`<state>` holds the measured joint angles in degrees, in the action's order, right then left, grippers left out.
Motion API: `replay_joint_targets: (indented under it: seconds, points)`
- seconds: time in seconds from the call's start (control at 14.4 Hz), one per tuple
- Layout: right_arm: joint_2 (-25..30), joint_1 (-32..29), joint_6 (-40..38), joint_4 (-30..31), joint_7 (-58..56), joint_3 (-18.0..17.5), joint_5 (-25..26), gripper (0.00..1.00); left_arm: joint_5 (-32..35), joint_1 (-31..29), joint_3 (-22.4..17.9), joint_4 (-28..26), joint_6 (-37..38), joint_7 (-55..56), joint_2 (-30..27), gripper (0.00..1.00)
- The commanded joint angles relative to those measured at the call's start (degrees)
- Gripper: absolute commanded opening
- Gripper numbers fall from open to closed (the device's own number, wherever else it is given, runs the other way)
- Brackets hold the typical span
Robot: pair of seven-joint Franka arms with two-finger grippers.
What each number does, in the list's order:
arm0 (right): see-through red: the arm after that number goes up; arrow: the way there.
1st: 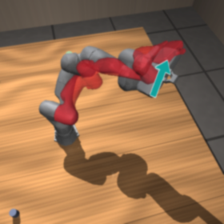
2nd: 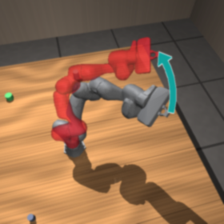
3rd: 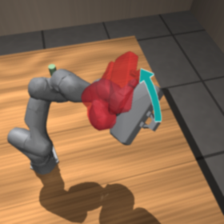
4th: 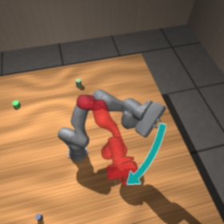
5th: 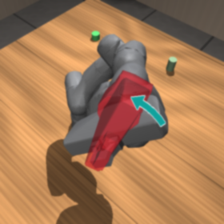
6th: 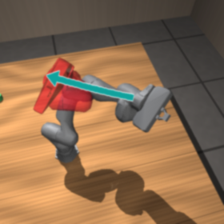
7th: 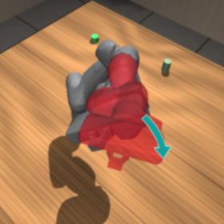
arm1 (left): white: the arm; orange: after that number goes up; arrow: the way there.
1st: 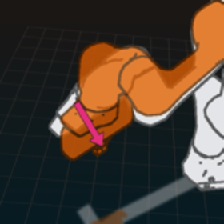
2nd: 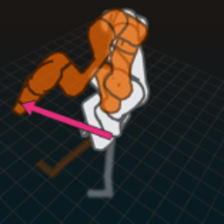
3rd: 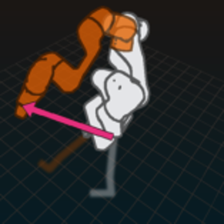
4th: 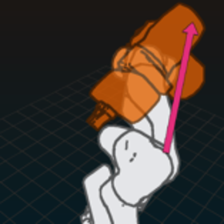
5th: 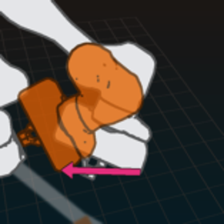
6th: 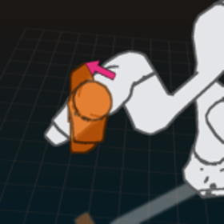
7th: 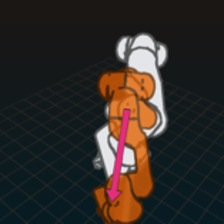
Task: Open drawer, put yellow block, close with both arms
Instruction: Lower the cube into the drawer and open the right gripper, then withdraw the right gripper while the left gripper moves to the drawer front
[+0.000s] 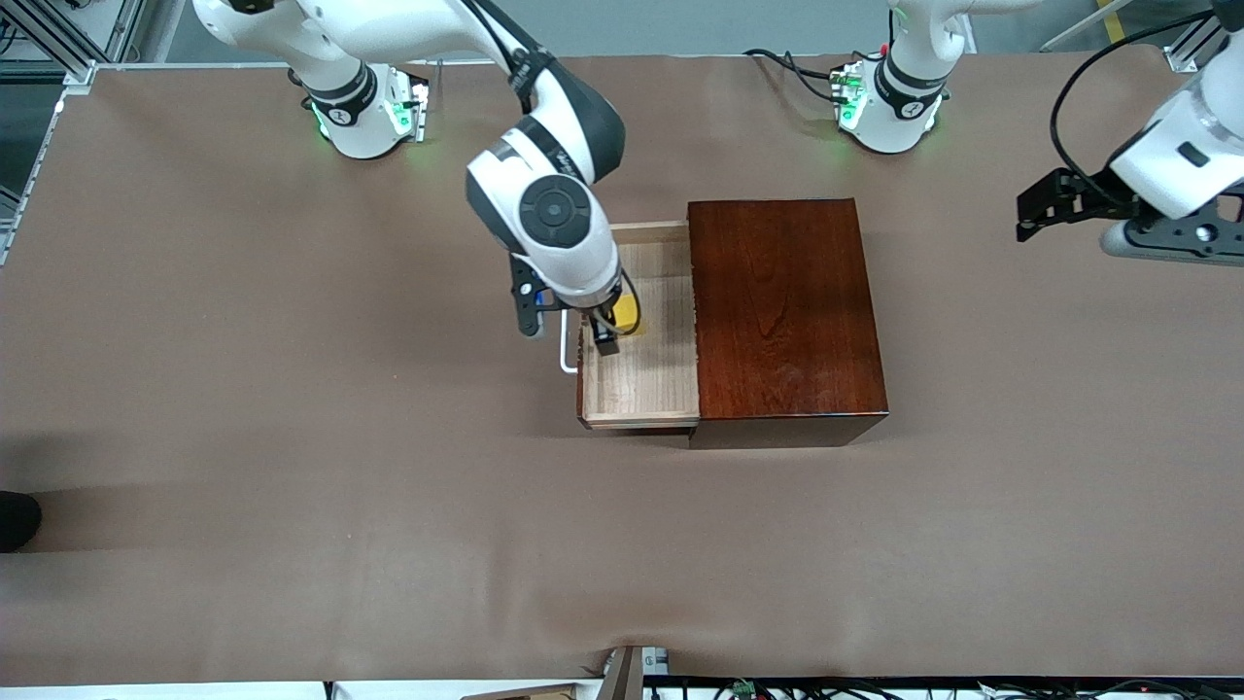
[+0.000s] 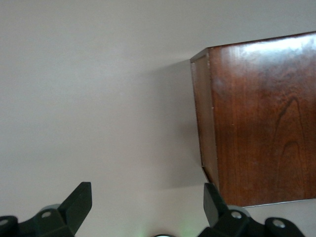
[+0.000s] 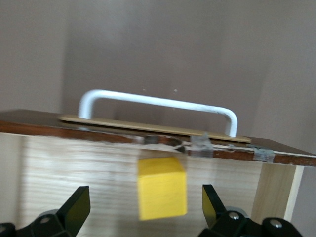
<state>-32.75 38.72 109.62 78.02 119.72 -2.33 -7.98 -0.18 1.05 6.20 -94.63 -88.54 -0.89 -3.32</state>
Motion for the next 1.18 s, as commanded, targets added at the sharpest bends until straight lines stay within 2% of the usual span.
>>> replay_joint_targets:
  seconds: [0.0,0.28,0.55,0.83,1.11]
  points:
    - [0.41,-2.94,-2.40,-5.41,0.69,-0.66,0.42,1.00,-1.05,0.26,3.10,1.03,0.47,3.59,0.51,1.00]
    - [2.34,-7.77,-4.93,-8.41,-2.10,-1.10,0.42,1.00,-1.14,0.44,10.30,1.99,0.21,14.22,3.22,1.00]
    - [5.24,-12.43,-12.74,-9.98,-14.12,-1.01,0.42,1.00,3.06,3.67,17.69,6.38,-1.28,33.36,10.51,1.00]
    - [6.30,-17.96,-19.70,-13.76,-25.83,-1.10,0.33,1.00,7.47,13.17,17.97,12.00,-4.88,48.32,19.56,1.00]
    - [9.02,-22.71,-23.92,-14.12,-39.44,-1.19,0.33,1.00,7.74,20.11,17.53,16.32,-12.42,62.21,27.04,1.00]
